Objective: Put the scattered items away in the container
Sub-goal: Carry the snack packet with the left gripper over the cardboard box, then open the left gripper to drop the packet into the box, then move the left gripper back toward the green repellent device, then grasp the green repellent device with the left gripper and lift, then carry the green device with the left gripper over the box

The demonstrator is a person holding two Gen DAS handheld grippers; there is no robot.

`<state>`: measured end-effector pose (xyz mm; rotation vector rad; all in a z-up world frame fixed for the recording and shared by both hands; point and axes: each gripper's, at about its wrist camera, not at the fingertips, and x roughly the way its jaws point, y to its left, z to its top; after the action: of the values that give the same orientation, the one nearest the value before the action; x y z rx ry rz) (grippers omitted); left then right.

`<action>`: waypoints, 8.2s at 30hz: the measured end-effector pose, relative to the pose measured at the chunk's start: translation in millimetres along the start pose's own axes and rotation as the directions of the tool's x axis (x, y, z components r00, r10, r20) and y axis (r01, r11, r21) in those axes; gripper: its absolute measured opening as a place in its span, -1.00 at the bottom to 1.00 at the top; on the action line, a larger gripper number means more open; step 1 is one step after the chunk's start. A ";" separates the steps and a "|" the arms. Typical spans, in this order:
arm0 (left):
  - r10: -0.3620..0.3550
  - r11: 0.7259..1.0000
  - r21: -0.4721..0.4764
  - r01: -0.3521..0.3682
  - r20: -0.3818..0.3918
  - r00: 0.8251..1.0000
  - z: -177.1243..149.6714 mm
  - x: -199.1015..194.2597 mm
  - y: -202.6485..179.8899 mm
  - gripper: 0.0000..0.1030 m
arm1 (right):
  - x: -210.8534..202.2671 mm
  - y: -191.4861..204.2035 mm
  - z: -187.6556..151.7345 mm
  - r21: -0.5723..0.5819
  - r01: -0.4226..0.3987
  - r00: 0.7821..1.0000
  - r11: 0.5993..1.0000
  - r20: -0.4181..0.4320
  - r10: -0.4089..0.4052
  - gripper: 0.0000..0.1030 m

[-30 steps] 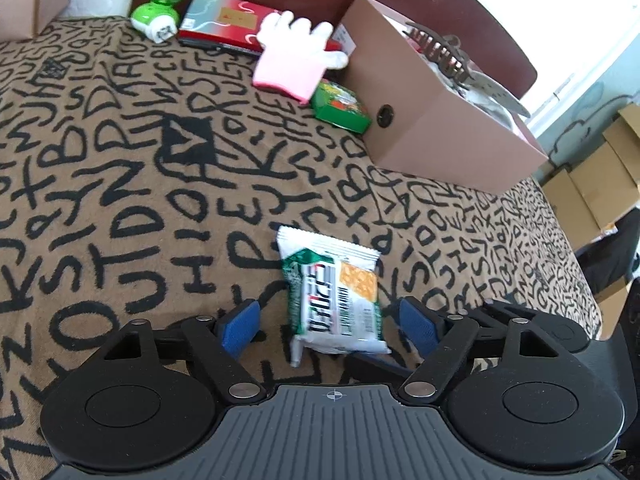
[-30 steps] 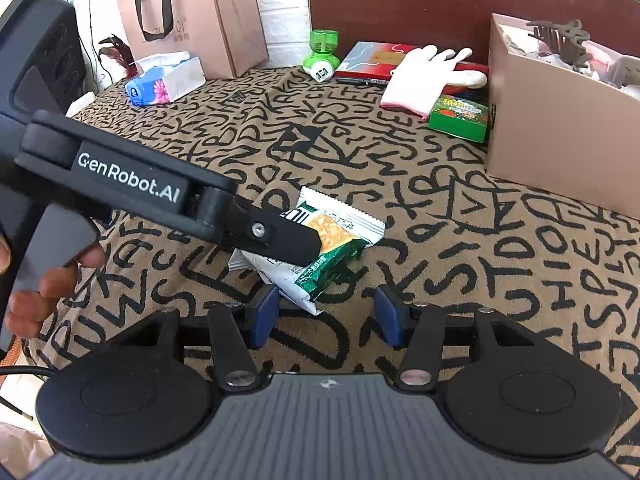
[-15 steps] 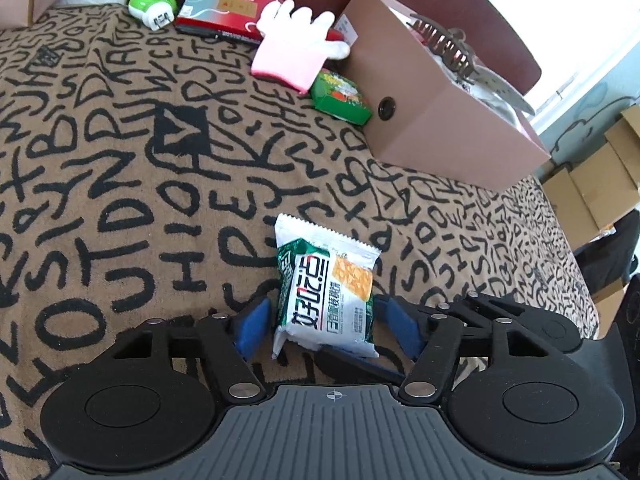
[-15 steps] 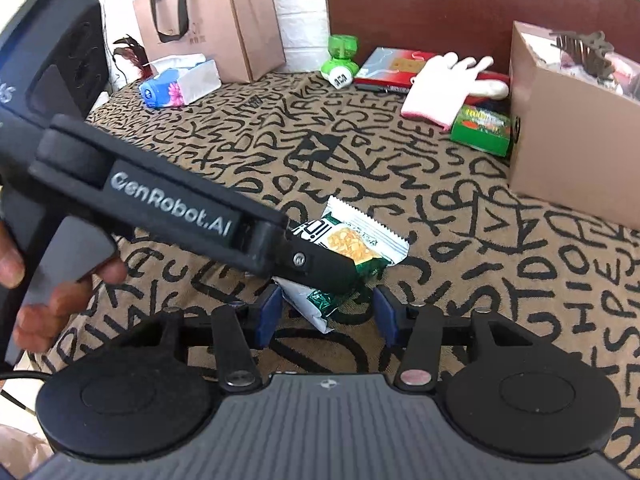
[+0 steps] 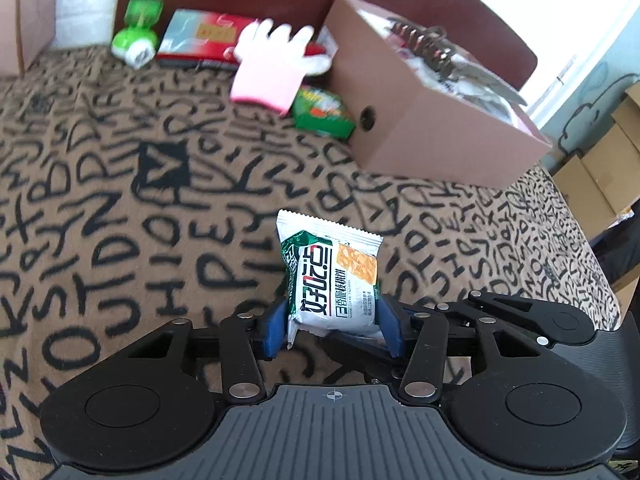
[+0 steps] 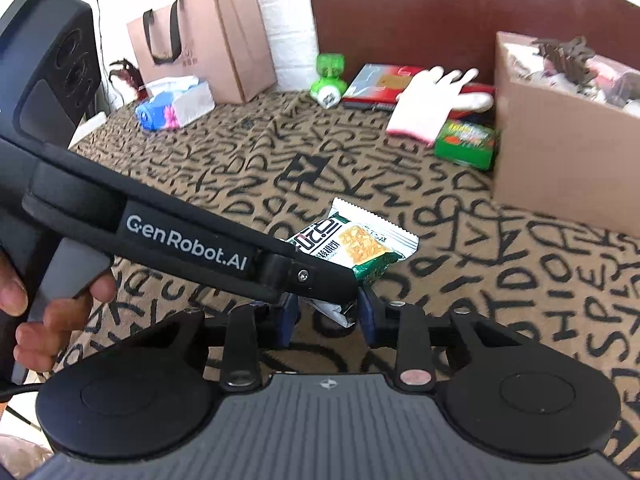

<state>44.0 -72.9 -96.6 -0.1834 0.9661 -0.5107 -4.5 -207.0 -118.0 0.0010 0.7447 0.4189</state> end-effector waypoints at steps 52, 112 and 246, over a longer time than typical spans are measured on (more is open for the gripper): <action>-0.222 0.957 0.235 0.170 0.217 0.951 255.9 149.1 -178.5 0.81 | -32.4 -269.5 127.9 0.259 0.387 0.869 0.885 0.218 -0.444 0.17; 0.081 0.996 -0.056 -0.066 0.318 0.945 51.6 -44.4 34.9 1.00 | 15.8 0.0 67.7 0.069 0.153 0.973 0.986 0.165 -0.163 0.97; -0.121 0.991 0.072 0.109 0.184 0.975 44.5 -14.2 -33.9 0.46 | -38.8 -21.7 38.2 0.086 0.072 0.973 0.994 0.212 -0.089 0.25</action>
<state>62.8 -98.6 -48.5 -0.2292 0.7573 -0.6177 3.1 -235.7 -67.5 0.0880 0.5440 0.3059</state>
